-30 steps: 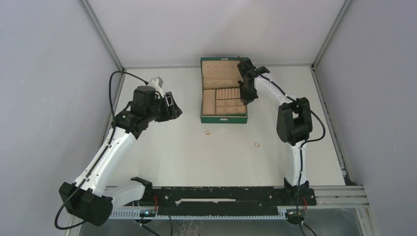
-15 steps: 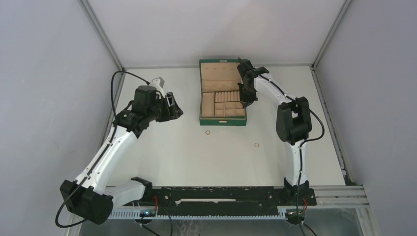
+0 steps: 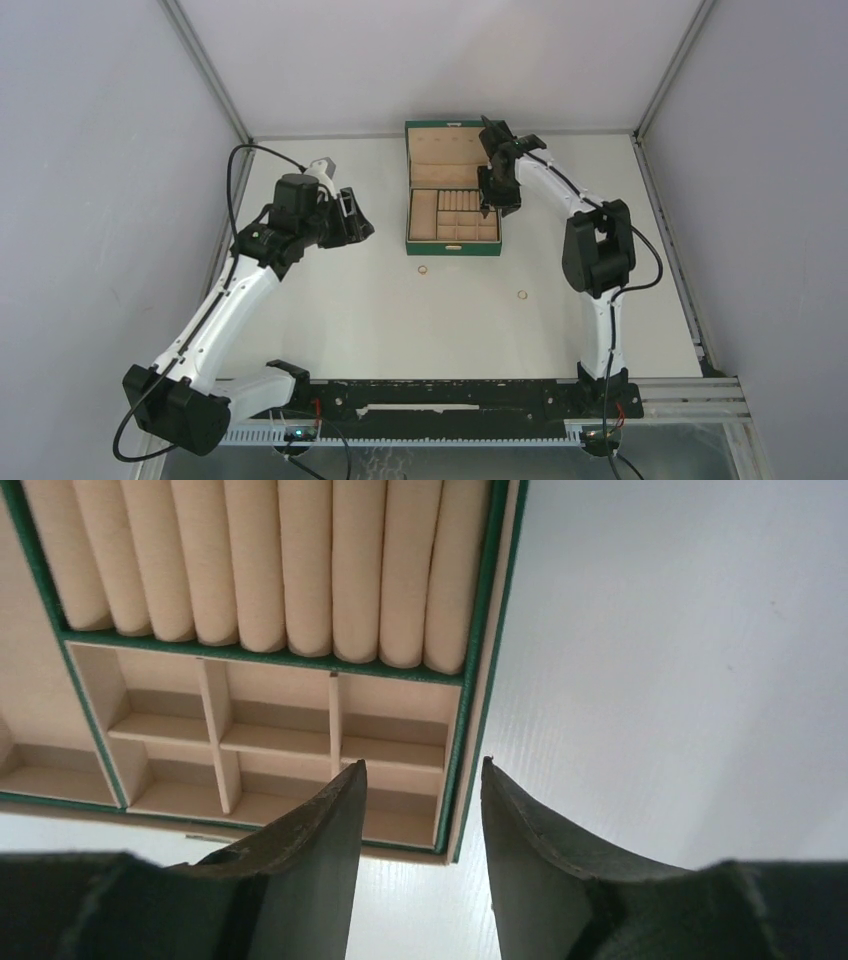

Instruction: Organize the mixed jewelry

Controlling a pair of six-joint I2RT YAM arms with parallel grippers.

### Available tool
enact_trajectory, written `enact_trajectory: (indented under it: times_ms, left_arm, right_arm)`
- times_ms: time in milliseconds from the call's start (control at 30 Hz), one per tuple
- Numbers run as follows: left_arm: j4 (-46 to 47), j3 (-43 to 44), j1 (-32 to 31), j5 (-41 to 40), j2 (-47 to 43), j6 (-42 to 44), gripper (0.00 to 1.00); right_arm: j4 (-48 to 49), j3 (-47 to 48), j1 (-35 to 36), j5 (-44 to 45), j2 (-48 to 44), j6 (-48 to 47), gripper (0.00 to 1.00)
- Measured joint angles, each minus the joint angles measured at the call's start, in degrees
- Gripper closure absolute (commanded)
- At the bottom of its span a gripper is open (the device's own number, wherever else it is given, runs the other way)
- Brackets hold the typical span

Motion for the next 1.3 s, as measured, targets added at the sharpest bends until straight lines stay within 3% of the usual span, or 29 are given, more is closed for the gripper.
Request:
enact_trajectory:
  times_ms: [267, 533, 667, 800, 1033, 1300]
  left_arm:
    - [0.6, 0.0, -0.1, 1.2, 1.2, 0.4, 0.35]
    - [0.8, 0.2, -5.0, -0.3, 4.3, 2.3, 0.35]
    - [0.5, 0.7, -9.1, -2.4, 7.5, 3.5, 0.35]
    - [0.2, 1.8, -11.6, -3.7, 10.4, 4.4, 0.36]
    - [0.2, 3.5, -12.2, -4.3, 13.1, 4.3, 0.36]
    - [0.2, 4.2, -12.2, -5.1, 13.1, 3.8, 0.36]
  right_arm:
    - [3.1, -5.5, -0.1, 2.9, -12.5, 0.1, 0.46]
    - [16.7, -35.5, -0.9, 5.7, -42.2, 1.3, 0.48]
    - [20.3, -47.6, -1.0, 6.7, -50.4, 2.1, 0.48]
    - [21.0, -53.9, -0.7, 6.3, -50.8, 3.1, 0.50]
    - [19.7, -55.5, 0.1, 5.2, -47.0, 8.8, 0.64]
    - [22.6, -55.9, 2.0, 3.8, -36.8, 14.3, 0.66]
